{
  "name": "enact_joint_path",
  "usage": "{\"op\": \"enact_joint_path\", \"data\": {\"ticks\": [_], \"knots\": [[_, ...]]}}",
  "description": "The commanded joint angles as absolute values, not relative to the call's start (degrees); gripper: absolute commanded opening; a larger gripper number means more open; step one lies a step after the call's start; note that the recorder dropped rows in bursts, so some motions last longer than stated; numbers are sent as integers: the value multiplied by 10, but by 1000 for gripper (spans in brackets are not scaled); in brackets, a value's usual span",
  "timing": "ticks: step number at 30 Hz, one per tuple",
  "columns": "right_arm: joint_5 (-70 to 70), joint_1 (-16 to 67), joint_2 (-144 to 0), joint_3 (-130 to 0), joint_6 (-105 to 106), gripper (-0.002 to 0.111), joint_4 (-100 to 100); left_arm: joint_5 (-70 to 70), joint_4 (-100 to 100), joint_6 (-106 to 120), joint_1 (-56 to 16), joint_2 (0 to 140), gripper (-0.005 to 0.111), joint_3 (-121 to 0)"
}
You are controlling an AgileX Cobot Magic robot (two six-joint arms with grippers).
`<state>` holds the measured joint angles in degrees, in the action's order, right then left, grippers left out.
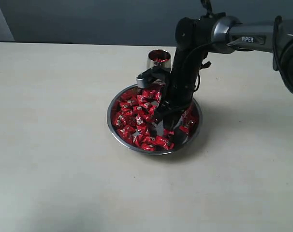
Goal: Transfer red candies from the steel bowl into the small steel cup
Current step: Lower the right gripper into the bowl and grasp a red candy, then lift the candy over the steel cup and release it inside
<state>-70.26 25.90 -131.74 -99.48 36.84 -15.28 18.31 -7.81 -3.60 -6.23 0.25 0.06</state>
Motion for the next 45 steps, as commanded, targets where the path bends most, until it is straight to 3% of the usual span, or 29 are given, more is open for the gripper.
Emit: {"op": "enact_joint_path", "data": {"ticks": [1,26,41,45], "knots": [[-700,258,-1292,-1018,375,-1,-144,178,-77,-39,-64,0,0,0],[-287,198,-1303,-1071,375,-1,-181,178,-77,-39,-64,0,0,0],[-214,198,-1337,-1072,377,-1,-200,178,-77,-39,-64,0,0,0],[-214,198,-1337,-1072,377,9,-210,178,-77,-39,-64,0,0,0]]}}
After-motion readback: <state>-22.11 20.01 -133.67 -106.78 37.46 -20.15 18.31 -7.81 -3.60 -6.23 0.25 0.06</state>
